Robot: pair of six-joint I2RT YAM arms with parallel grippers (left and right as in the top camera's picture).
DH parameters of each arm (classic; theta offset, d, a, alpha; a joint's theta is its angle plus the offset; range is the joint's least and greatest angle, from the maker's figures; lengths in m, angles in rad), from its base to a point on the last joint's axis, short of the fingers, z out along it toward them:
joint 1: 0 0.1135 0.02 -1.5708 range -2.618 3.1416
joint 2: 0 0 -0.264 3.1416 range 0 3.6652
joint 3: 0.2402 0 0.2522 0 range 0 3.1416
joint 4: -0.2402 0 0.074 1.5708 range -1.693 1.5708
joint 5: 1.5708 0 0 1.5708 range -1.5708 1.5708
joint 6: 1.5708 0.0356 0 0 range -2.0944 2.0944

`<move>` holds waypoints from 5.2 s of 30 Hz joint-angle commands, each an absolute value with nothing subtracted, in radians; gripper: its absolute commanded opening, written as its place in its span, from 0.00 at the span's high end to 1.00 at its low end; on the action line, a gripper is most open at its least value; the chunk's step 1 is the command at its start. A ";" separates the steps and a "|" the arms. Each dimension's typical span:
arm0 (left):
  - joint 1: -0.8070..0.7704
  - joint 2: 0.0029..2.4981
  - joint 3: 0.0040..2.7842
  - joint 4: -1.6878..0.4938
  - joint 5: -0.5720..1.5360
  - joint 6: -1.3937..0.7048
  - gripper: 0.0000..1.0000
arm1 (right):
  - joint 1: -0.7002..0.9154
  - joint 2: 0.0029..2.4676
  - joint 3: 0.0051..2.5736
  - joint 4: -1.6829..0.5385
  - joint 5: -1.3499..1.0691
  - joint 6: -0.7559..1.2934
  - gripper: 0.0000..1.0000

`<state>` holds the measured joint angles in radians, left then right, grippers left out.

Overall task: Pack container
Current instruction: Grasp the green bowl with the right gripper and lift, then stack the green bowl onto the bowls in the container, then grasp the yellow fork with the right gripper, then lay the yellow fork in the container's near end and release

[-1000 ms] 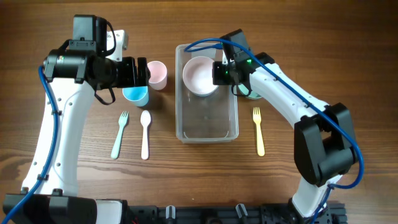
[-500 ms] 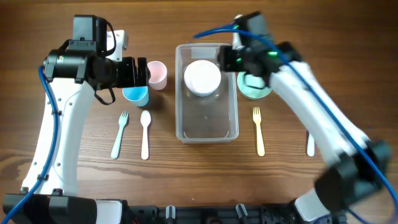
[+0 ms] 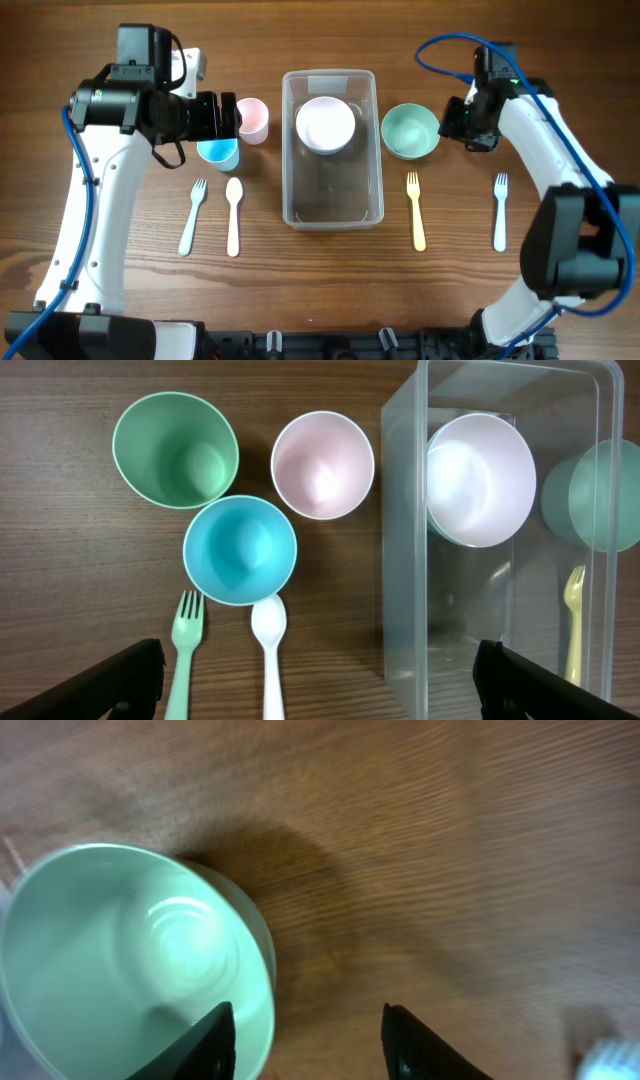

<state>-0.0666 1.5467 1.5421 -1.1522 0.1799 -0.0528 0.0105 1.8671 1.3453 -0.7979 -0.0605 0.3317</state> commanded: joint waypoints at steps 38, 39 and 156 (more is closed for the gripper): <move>-0.070 1.548 1.558 -1.153 0.181 -0.033 0.00 | 0.452 1.913 1.556 -0.604 -0.045 0.239 0.96; -0.070 1.548 1.558 -1.153 0.181 -0.033 0.00 | 0.447 1.933 1.556 -0.610 -0.046 0.240 0.96; -0.070 1.548 1.558 -1.153 0.181 -0.033 0.00 | 0.654 1.704 1.200 -0.799 -0.104 -0.916 0.82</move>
